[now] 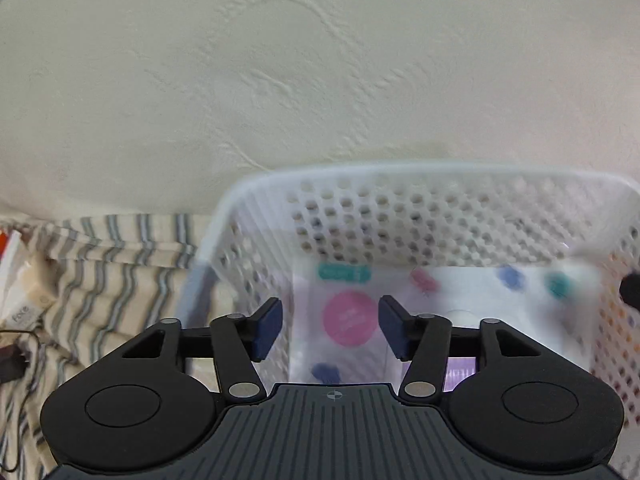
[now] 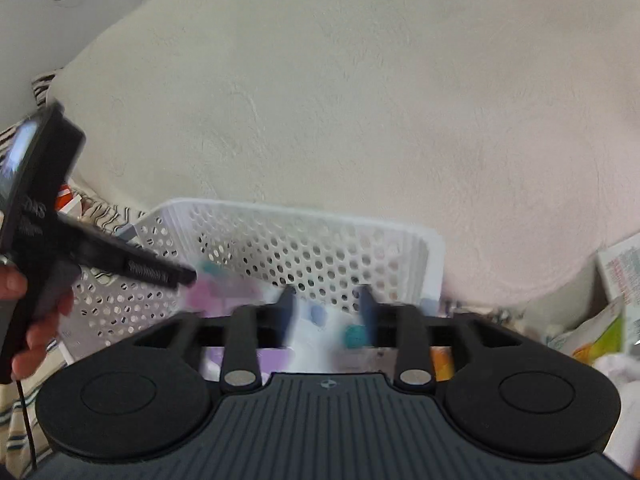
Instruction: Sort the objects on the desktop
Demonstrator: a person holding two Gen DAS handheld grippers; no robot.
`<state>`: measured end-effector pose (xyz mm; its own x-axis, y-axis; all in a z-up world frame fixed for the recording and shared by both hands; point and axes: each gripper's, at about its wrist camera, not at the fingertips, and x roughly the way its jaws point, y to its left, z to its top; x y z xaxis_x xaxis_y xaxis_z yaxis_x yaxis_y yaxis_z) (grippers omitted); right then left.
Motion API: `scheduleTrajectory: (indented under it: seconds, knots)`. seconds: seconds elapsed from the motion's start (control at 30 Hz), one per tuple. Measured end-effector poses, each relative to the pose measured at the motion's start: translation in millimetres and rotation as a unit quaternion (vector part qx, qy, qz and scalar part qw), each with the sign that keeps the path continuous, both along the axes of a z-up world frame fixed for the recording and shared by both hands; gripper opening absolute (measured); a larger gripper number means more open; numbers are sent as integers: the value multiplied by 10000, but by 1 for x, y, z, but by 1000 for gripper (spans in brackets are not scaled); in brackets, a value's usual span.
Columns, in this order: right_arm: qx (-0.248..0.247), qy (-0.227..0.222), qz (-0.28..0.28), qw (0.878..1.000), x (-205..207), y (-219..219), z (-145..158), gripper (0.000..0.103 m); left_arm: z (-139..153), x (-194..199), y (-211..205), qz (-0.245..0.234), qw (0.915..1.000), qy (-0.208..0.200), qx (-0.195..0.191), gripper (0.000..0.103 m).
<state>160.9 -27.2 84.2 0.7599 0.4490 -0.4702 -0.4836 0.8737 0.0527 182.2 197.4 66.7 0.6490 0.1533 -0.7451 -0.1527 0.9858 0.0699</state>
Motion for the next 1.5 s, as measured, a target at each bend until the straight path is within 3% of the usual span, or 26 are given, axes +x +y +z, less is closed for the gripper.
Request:
scheduleTrajectory:
  seconds: [0.03, 0.2, 0.33, 0.4, 0.57, 0.7, 0.97, 1.03, 1.1, 1.33, 1.5]
  knots:
    - [33, -106, -42, 9999, -6, -3, 4, 65, 2, -4, -4, -17, 10000, -66, -44, 74]
    - [481, -352, 16, 9982, -53, -42, 31, 66, 38, -52, -9, -67, 9965, -820, -129, 85]
    - [664, -603, -161, 9958, -116, -95, 47, 78, 63, -116, -50, -522, 9870, -1454, -442, 98]
    - [677, -583, -314, 9955, -149, -122, 47, 78, 65, -147, -77, -881, 9801, -1627, -715, 100]
    - [577, -463, -893, 9933, -225, -180, 27, 79, 41, -203, -153, -1606, 9656, -1513, -1379, 101]
    - [491, -460, -1494, 9865, -263, -214, -3, 84, -1, -218, -199, -1792, 9621, -1344, -1555, 101]
    - [1450, 343, -2203, 9640, -271, -264, -68, 86, -60, -215, -209, -1487, 9675, -1179, -1670, 103]
    - [1623, 551, -2366, 9564, -269, -272, -79, 86, -70, -208, -202, -1306, 9682, -968, -1899, 103]
    - [1811, 771, -2525, 9474, -266, -278, -92, 86, -73, -205, -196, -1250, 9644, -894, -2152, 103]
    - [2456, 1054, -3233, 9078, -246, -301, -112, 89, -73, -207, -202, -1474, 9585, -984, -2233, 103]
    - [2674, 1058, -3317, 8985, -210, -301, -114, 88, -75, -212, -216, -1701, 9605, -993, -1966, 103]
